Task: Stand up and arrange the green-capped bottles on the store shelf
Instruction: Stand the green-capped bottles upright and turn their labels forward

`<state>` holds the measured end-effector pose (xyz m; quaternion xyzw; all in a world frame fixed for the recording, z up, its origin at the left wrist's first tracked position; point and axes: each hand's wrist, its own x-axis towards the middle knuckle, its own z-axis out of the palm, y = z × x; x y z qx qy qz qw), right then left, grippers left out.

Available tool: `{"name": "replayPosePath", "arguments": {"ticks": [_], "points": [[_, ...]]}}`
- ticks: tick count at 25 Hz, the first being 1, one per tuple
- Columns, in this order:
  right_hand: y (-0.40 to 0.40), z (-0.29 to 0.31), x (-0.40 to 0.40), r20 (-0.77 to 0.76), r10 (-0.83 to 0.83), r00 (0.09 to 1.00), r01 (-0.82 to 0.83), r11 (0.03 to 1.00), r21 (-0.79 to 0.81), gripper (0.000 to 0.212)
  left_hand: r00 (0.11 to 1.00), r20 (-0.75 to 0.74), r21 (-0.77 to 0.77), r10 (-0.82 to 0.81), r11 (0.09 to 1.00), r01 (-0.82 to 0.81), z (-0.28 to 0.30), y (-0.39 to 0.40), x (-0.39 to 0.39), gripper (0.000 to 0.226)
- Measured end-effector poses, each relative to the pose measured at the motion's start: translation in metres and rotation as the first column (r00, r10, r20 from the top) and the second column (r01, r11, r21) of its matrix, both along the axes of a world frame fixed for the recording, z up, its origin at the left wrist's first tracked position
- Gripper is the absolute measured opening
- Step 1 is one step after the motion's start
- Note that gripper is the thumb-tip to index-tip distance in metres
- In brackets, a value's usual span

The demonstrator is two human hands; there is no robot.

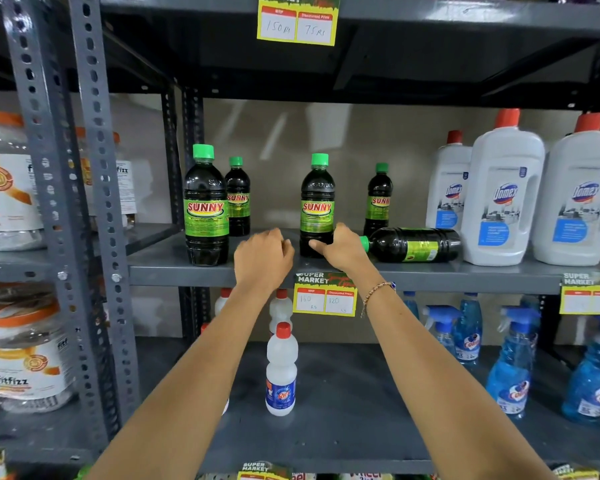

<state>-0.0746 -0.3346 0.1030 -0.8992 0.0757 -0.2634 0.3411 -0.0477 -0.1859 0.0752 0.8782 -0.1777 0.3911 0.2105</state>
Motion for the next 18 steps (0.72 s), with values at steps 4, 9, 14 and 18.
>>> {"name": "replayPosePath", "arguments": {"ticks": [4, 9, 14, 18], "points": [[-0.003, -0.001, 0.004, -0.011, 0.015, 1.000, -0.015, 1.000, 0.019, 0.044, 0.753, -0.492, -0.290, -0.437, 0.898, 0.331, 0.031, -0.017, 0.012, 0.045], [-0.006, -0.001, 0.006, -0.043, 0.021, 0.999, -0.020, 0.999, 0.027, 0.041, 0.628, -0.491, -0.462, -0.604, 0.791, 0.401, 0.030, -0.029, 0.025, 0.026], [-0.007, 0.000, 0.006, -0.067, 0.021, 0.998, -0.019, 1.000, 0.017, 0.038, 0.686, -0.443, -0.467, -0.576, 0.802, 0.372, 0.029, -0.028, 0.020, 0.034], [-0.010, 0.003, 0.001, -0.086, 0.060, 0.994, -0.057, 0.998, 0.038, 0.038, 0.713, -0.400, -0.470, -0.576, 0.797, 0.380, 0.030, -0.023, 0.009, 0.044]]}}
